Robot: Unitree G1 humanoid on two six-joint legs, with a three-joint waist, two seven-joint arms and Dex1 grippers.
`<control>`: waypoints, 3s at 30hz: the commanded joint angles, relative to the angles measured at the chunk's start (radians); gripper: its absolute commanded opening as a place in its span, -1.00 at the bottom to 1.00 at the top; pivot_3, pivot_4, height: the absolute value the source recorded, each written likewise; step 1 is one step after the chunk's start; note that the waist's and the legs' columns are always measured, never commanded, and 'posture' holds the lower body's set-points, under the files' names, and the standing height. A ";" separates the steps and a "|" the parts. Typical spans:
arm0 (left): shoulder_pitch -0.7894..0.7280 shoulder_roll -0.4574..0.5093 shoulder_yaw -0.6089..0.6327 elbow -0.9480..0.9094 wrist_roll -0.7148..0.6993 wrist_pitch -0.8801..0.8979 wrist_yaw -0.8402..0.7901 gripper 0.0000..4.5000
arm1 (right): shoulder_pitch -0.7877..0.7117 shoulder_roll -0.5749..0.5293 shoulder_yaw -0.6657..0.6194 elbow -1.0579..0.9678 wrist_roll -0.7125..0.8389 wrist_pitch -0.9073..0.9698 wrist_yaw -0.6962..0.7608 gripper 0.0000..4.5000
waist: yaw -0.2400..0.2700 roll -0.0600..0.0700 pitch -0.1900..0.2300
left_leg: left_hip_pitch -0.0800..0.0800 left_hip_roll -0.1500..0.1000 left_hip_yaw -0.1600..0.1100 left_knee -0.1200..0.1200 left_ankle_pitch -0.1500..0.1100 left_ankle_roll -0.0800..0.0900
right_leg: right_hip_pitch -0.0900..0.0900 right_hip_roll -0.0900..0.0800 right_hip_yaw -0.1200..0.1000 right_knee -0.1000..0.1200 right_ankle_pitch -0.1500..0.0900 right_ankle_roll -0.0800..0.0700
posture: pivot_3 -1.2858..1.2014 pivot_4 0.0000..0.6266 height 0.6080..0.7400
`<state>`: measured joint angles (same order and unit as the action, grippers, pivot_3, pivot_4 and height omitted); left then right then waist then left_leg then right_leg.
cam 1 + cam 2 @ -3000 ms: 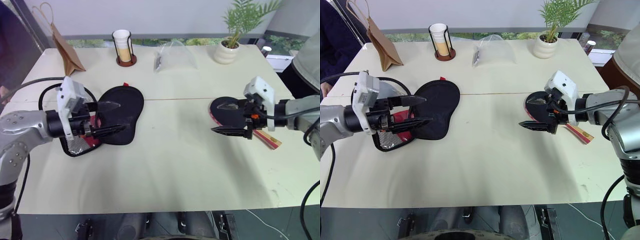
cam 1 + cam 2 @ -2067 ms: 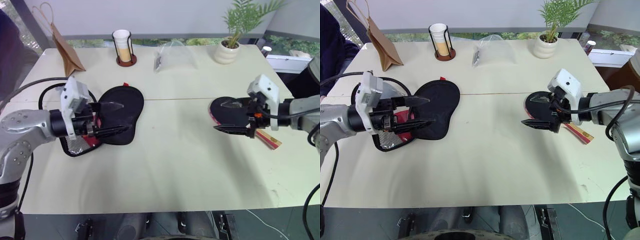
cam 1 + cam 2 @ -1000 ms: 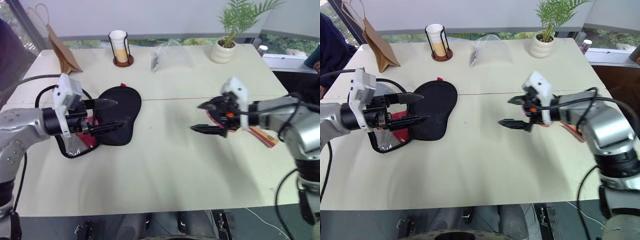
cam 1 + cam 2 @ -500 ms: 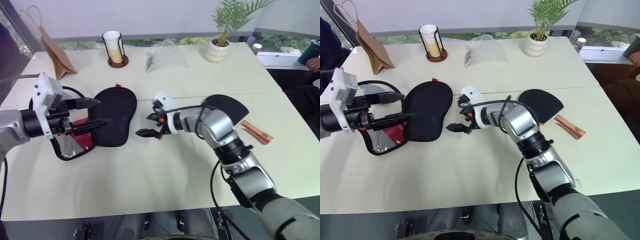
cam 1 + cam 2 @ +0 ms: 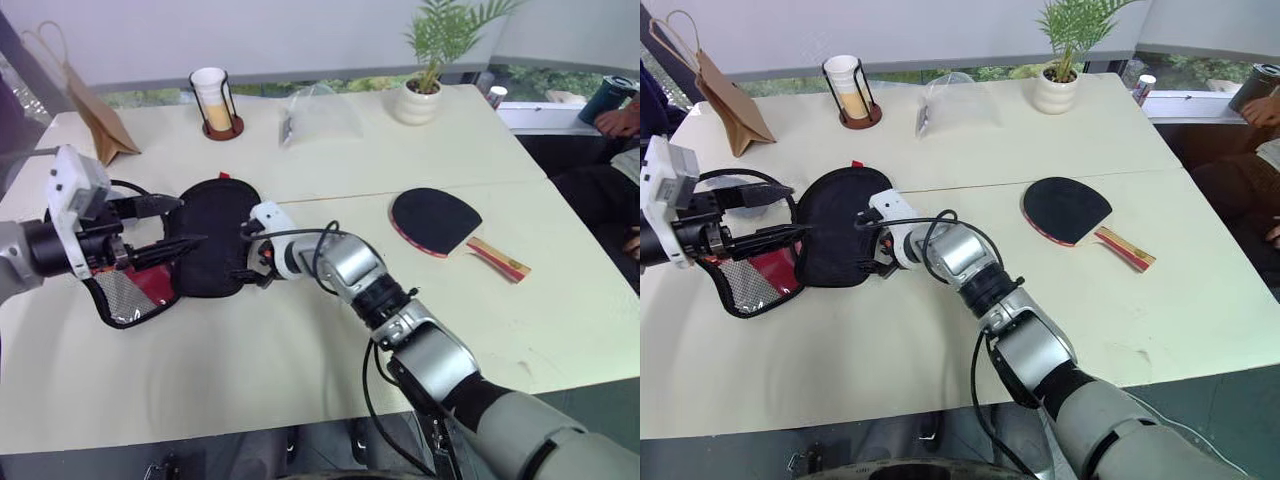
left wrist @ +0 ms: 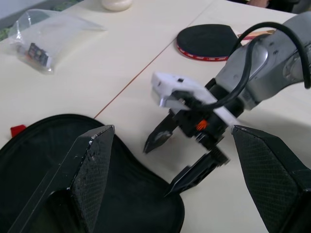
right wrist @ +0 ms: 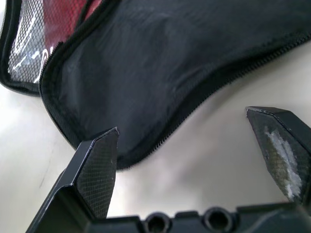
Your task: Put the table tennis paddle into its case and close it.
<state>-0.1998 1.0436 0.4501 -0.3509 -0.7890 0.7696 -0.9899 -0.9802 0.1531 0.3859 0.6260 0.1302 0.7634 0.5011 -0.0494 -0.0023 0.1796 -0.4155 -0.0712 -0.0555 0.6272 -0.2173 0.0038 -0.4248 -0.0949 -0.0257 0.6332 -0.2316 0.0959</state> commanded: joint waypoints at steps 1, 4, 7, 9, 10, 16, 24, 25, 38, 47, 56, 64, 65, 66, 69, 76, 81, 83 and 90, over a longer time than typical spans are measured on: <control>0.007 0.029 0.056 -0.003 0.010 -0.010 -0.004 0.77 | -0.015 0.052 0.039 0.105 -0.059 -0.077 0.003 0.99 | -0.007 0.000 0.000 | 0.001 0.000 0.000 -0.001 0.000 0.000 | 0.000 0.000 0.001 0.000 0.000 -0.001 | 0.03 -0.52 0.91; 0.019 0.034 0.072 -0.011 0.009 -0.005 -0.001 0.77 | -0.019 0.088 0.071 0.177 -0.109 -0.145 0.005 0.99 | -0.014 0.000 0.000 | 0.003 0.000 -0.001 -0.003 0.001 -0.001 | 0.000 0.001 0.001 0.001 -0.002 -0.003 | 0.03 -0.52 0.91; 0.034 0.035 0.091 -0.027 0.007 0.002 0.009 0.77 | -0.019 0.120 0.098 0.241 -0.145 -0.202 0.007 0.99 | -0.018 0.000 -0.001 | 0.007 0.000 -0.001 -0.006 0.001 -0.002 | 0.003 0.001 0.001 0.001 -0.002 -0.003 | 0.03 -0.52 0.91; 0.051 0.033 0.109 -0.042 0.003 0.008 0.014 0.77 | -0.016 0.131 0.122 0.273 -0.175 -0.241 0.004 0.99 | -0.018 -0.001 -0.002 | 0.008 0.001 -0.002 -0.007 0.002 -0.004 | 0.003 0.001 0.001 0.002 -0.002 -0.004 | 0.03 -0.52 0.91; 0.058 0.032 0.116 -0.049 0.001 0.011 0.018 0.77 | -0.017 0.134 0.125 0.285 -0.183 -0.255 0.002 0.89 | -0.018 -0.001 -0.003 | 0.008 0.001 -0.003 -0.007 0.002 -0.004 | 0.004 0.001 0.001 0.002 -0.002 -0.004 | 0.03 -0.52 0.91; 0.119 0.015 0.171 -0.104 -0.013 0.032 0.045 0.77 | -0.028 0.149 0.120 0.337 -0.198 -0.294 0.008 -0.14 | -0.013 -0.002 -0.008 | 0.010 0.001 -0.004 -0.009 0.003 -0.005 | 0.005 0.001 0.001 0.002 -0.002 -0.005 | 0.03 -0.52 0.91; 0.170 -0.021 0.192 -0.163 -0.034 0.037 0.085 0.77 | 0.000 0.039 0.125 0.223 -0.212 -0.236 0.065 -0.98 | 0.006 -0.002 -0.011 | 0.011 0.001 -0.004 -0.010 0.002 -0.007 | 0.006 0.001 0.001 0.002 -0.005 -0.009 | 0.03 -0.52 0.91; 0.171 -0.026 0.188 -0.169 -0.038 0.037 0.091 0.77 | 0.015 0.010 0.123 0.176 -0.213 -0.216 0.082 -0.98 | 0.006 -0.003 -0.011 | 0.011 0.001 -0.004 -0.010 0.002 -0.008 | 0.006 0.001 0.001 0.002 -0.005 -0.009 | 0.03 -0.52 0.91; 0.115 -0.064 0.060 -0.164 -0.033 -0.005 0.102 0.77 | 0.323 -0.508 0.071 -0.738 -0.101 0.240 0.321 -0.98 | 0.052 -0.005 -0.012 | 0.007 -0.001 -0.004 -0.010 0.002 -0.003 | 0.006 -0.003 -0.001 -0.005 -0.005 -0.009 | 0.03 -0.52 0.91; 0.069 -0.074 -0.020 -0.138 -0.019 -0.029 0.098 0.77 | 0.372 -0.721 -0.002 -0.833 -0.023 0.283 0.380 -0.98 | 0.055 -0.007 -0.010 | 0.005 0.000 -0.004 -0.010 0.002 -0.003 | 0.008 -0.003 -0.002 -0.005 -0.007 -0.011 | 0.03 -0.52 0.91; 0.064 -0.075 -0.040 -0.134 -0.018 -0.038 0.097 0.77 | 0.409 -0.856 -0.039 -0.826 0.011 0.246 0.402 -0.98 | 0.060 -0.009 -0.009 | 0.005 0.000 -0.004 -0.010 0.002 -0.003 | 0.011 -0.003 -0.003 -0.009 -0.007 -0.011 | 0.03 -0.52 0.91; 0.056 -0.074 -0.052 -0.128 -0.014 -0.039 0.088 0.77 | 0.428 -0.915 -0.054 -0.812 0.026 0.214 0.410 -0.98 | 0.062 -0.009 -0.008 | 0.005 0.000 -0.004 -0.010 0.000 -0.001 | 0.014 -0.004 -0.003 -0.015 -0.007 -0.011 | 0.03 -0.52 0.91; 0.055 -0.074 -0.055 -0.127 -0.013 -0.040 0.086 0.77 | 0.427 -0.917 -0.059 -0.812 0.030 0.215 0.409 -0.98 | 0.062 -0.010 -0.008 | 0.005 0.000 -0.004 -0.010 0.000 0.000 | 0.014 -0.004 -0.003 -0.015 -0.007 -0.011 | 0.03 -0.52 0.91; 0.054 -0.074 -0.057 -0.125 -0.012 -0.041 0.084 0.77 | 0.426 -0.917 -0.063 -0.810 0.032 0.216 0.407 -0.98 | 0.062 -0.010 -0.008 | 0.005 0.000 -0.004 -0.010 0.000 0.000 | 0.014 -0.004 -0.003 -0.015 -0.007 -0.011 | 0.03 -0.52 0.91; 0.046 -0.078 -0.070 -0.117 -0.005 -0.046 0.080 0.77 | 0.418 -0.916 -0.065 -0.795 0.026 0.205 0.398 -0.87 | 0.061 -0.010 -0.008 | 0.005 0.000 -0.004 -0.010 0.000 0.000 | 0.014 -0.004 -0.003 -0.016 -0.007 -0.011 | 0.03 -0.52 0.91; 0.039 -0.093 -0.096 -0.111 0.005 -0.063 0.069 0.77 | 0.399 -0.916 -0.092 -0.806 0.042 0.207 0.400 0.51 | 0.061 -0.010 -0.008 | 0.005 0.001 -0.004 -0.010 0.000 0.000 | 0.014 -0.004 -0.003 -0.016 -0.007 -0.011 | 0.03 -0.52 0.91; 0.032 -0.100 -0.118 -0.106 0.008 -0.075 0.059 0.77 | 0.375 -0.980 -0.150 -0.843 0.072 0.187 0.444 0.99 | 0.061 -0.009 -0.005 | 0.004 0.001 -0.004 -0.010 0.000 0.000 | 0.013 -0.004 -0.003 -0.016 -0.007 -0.011 | 0.03 -0.52 0.91; 0.030 -0.103 -0.127 -0.108 0.008 -0.077 0.057 0.77 | 0.364 -1.022 -0.210 -0.851 0.107 0.181 0.479 0.99 | 0.061 -0.008 -0.004 | 0.003 0.001 -0.004 -0.010 0.000 0.000 | 0.013 -0.004 -0.003 -0.016 -0.007 -0.011 | 0.03 -0.52 0.91; 0.012 -0.116 -0.148 -0.106 -0.001 -0.072 0.049 0.77 | 0.365 -1.178 -0.331 -0.710 0.087 0.093 0.502 0.99 | 0.062 -0.008 -0.003 | 0.002 0.001 -0.004 -0.011 0.000 0.000 | 0.012 -0.003 -0.004 -0.017 -0.007 -0.011 | 0.03 -0.52 0.91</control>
<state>-0.1690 0.9292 0.2945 -0.4506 -0.7821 0.7108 -0.9360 -0.6168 -0.9898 0.0973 -0.1222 0.2365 0.9034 0.9959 0.0122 -0.0102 0.1769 -0.4136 -0.0704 -0.0594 0.6166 -0.2176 0.0043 -0.4126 -0.0985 -0.0295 0.6156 -0.2387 0.0848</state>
